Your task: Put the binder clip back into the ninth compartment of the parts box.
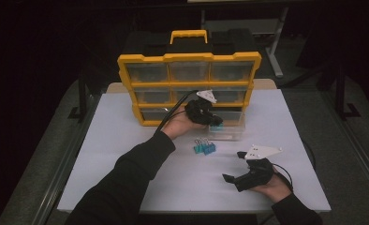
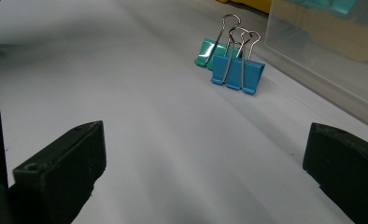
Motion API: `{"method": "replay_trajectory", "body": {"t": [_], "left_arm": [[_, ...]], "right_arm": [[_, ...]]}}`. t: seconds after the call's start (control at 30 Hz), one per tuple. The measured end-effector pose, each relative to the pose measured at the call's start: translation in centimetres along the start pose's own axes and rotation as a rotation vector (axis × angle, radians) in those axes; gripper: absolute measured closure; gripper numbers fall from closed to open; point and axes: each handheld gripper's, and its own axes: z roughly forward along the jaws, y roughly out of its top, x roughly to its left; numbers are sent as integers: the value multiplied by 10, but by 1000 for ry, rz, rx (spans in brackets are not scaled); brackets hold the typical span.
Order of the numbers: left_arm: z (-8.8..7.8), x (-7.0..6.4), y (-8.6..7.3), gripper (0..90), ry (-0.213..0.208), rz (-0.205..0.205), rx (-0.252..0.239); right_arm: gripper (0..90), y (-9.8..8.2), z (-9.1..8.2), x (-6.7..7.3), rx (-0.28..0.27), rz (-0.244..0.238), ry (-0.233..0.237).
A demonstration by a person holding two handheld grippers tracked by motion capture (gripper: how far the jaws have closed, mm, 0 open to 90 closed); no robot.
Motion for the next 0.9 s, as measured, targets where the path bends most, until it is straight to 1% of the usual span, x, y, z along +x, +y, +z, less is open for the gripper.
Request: {"method": "replay_trajectory", "body": {"t": [0.03, 0.07, 0.1, 0.17, 0.2, 0.23, 0.37, 0.47, 0.5, 0.57, 0.7, 0.9], "left_arm": [[0, 0, 0, 818, 0, 0, 0], [-3, 0, 1, 818, -1, -8, -16], [-5, 1, 1, 782, -6, -12, -23], [-9, 1, 2, 761, -6, -24, -42], [-12, 1, 3, 751, -9, -23, -47], [-15, 0, 3, 739, -10, -31, -56], [-26, -2, 5, 694, -8, -41, -80], [-35, -4, 5, 639, -10, -51, -101], [-38, -5, 5, 622, -7, -48, -102], [-42, -6, 4, 588, -7, -55, -112], [-50, -8, -1, 535, 0, -64, -116], [-59, -12, -11, 447, 7, -67, -109]], "right_arm": [[0, 0, 0, 0, 0, 0, 0], [0, 0, 0, 0, 0, 0, 0], [0, 0, 0, 0, 0, 0, 0], [0, 0, 0, 0, 1, -1, 1], [0, 0, 0, 0, 1, -1, 0], [0, 0, 0, 0, 1, -1, 0], [0, 0, 0, 0, 1, -1, 0], [0, 0, 0, 0, 1, -1, -1], [0, 0, 0, 0, 1, -2, -1], [0, 0, 0, 0, 1, -1, -2], [0, 0, 1, 0, 2, -2, -1], [0, 0, 1, 0, 2, 0, -2]]}}
